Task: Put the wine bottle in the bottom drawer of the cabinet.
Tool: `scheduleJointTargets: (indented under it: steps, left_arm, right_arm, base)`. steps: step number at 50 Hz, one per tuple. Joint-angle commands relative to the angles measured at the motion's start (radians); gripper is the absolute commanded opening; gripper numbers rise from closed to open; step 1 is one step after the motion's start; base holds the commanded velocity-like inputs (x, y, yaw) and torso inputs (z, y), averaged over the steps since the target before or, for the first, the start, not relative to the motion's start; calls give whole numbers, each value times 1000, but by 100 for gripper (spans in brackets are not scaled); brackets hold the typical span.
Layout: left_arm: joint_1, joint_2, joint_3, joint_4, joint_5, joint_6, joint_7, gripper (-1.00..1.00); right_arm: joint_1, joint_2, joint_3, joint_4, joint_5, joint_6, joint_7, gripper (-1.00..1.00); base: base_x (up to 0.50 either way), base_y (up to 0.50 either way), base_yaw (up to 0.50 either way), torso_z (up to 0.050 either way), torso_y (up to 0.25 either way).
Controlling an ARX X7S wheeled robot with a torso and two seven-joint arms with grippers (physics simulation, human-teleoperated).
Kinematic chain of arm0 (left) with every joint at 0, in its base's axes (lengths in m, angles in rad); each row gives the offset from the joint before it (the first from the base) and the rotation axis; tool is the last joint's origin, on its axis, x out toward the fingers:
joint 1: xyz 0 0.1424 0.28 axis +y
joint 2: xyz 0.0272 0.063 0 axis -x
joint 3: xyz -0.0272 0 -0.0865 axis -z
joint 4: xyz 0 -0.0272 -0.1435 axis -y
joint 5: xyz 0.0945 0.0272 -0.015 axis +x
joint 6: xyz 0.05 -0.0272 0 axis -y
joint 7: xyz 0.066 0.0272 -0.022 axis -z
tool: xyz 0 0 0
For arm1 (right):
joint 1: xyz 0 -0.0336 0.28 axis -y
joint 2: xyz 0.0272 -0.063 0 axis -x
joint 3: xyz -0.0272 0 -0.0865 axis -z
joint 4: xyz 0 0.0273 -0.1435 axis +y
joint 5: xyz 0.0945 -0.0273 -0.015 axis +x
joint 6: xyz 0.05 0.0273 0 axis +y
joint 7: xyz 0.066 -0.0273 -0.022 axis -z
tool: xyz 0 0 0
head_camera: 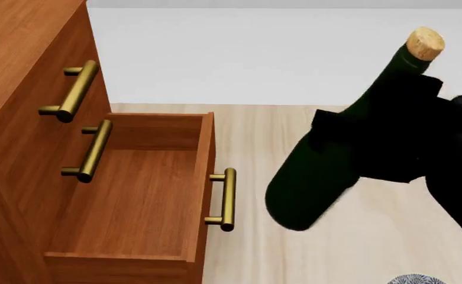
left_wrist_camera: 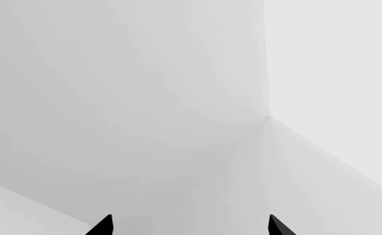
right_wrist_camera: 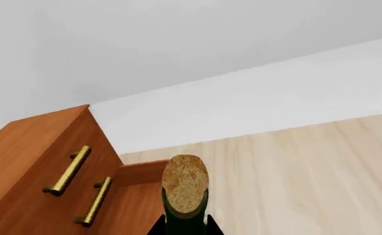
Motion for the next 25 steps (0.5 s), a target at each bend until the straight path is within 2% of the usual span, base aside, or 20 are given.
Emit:
scheduleJointTargets:
  steps: [1,8,13,25]
  left_arm:
    - [7,5,9,-16,14,21,17,100]
    - [11,5,16,-21,25,29,21,100]
    - [14,3,23,-23,31,30,20,100]
    - [17,-1,25,-24,26,34,18,100]
  right_arm:
    - [245,-127,-137,160,126,88,71,-100]
    - [414,-219,-241,325,202,194,109,-100]
    - [491,-273,-306,411,294,195,155,-100]
    - [615,-410,-399,684,286,307,112,-100]
  base:
    - [0,0,0,0,0]
    - [0,0,0,0,1]
    - [0,0,0,0,0]
    - [0,0,0,1,1]
